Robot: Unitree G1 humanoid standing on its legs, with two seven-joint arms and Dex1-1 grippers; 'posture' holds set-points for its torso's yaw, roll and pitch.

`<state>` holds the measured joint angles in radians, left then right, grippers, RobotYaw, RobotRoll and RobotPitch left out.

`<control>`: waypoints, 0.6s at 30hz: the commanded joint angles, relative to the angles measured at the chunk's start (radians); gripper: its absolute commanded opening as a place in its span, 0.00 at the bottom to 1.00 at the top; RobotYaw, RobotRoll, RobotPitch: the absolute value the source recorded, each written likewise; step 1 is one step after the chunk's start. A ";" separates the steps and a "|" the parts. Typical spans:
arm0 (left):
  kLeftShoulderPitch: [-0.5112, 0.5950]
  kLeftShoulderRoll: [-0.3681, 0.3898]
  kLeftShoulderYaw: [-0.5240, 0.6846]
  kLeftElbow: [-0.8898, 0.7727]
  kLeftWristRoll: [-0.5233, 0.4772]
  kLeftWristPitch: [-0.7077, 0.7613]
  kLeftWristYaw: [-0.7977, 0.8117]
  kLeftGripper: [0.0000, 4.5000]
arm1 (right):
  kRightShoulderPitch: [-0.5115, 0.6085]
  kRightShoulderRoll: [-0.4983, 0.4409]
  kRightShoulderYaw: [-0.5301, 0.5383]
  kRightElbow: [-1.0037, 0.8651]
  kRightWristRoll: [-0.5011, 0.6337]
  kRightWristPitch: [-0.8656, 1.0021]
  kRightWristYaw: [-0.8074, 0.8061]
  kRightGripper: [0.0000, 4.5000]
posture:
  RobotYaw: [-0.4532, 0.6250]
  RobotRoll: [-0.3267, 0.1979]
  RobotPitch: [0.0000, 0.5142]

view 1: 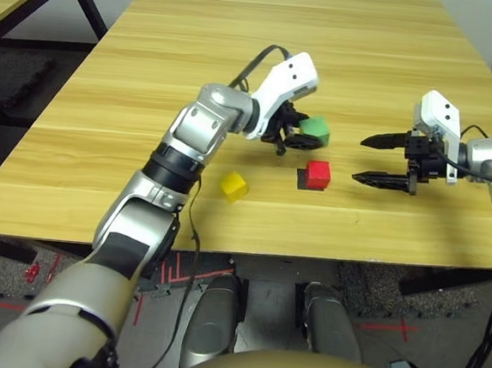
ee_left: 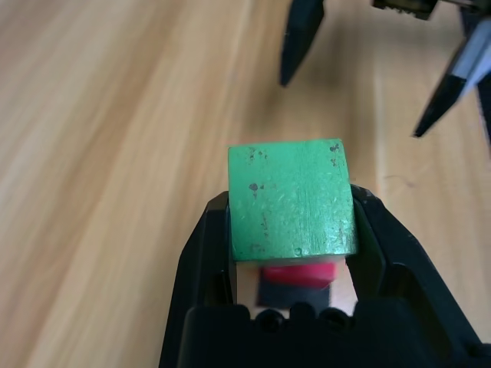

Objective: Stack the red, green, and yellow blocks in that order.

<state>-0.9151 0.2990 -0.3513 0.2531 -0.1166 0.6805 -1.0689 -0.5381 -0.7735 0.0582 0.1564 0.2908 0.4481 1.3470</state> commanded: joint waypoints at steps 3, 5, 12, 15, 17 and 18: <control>-0.010 -0.015 -0.050 0.059 0.014 -0.061 -0.038 0.47 | 0.048 -0.021 -0.035 -0.081 0.037 0.038 -0.034 1.00 | 0.46 0.50 0.15; -0.009 -0.020 -0.058 0.079 0.019 -0.081 -0.044 0.47 | 0.063 -0.023 -0.045 -0.106 0.044 0.053 -0.047 1.00 | 0.45 0.50 0.15; -0.017 -0.025 -0.067 0.143 0.036 -0.137 -0.066 0.47 | 0.092 -0.031 -0.057 -0.159 0.070 0.087 -0.088 1.00 | 0.43 0.51 0.15; -0.017 -0.022 -0.072 0.164 0.047 -0.159 -0.078 0.47 | 0.099 -0.030 -0.060 -0.171 0.075 0.096 -0.102 1.00 | 0.42 0.52 0.15; -0.017 -0.022 -0.073 0.172 0.049 -0.167 -0.083 0.47 | 0.100 -0.032 -0.060 -0.175 0.079 0.100 -0.109 1.00 | 0.42 0.52 0.15; -0.016 -0.022 -0.073 0.174 0.050 -0.170 -0.085 0.47 | 0.101 -0.033 -0.059 -0.178 0.082 0.102 -0.114 1.00 | 0.42 0.52 0.15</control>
<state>-0.9173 0.2762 -0.4120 0.4197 -0.0809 0.5260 -1.1440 -0.4492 -0.7945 0.0149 -0.0030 0.3634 0.5399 1.2406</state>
